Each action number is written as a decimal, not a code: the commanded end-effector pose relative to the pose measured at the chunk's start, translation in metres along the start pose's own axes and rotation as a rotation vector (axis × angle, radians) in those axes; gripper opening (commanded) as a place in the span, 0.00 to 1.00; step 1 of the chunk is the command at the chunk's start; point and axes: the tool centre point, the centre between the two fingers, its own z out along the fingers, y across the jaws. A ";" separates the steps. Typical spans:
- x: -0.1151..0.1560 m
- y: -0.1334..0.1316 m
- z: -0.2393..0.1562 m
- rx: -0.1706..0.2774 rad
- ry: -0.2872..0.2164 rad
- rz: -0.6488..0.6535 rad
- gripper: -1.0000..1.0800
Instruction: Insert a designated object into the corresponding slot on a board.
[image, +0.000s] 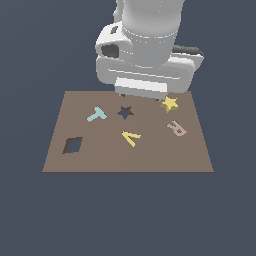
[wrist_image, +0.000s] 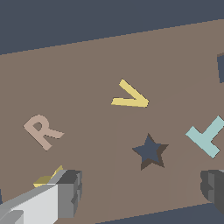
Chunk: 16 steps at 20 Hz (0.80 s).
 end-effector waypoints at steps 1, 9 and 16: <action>-0.011 -0.010 0.010 0.000 -0.003 0.048 0.96; -0.044 -0.050 0.044 -0.001 -0.015 0.221 0.96; -0.061 -0.081 0.067 -0.001 -0.023 0.335 0.96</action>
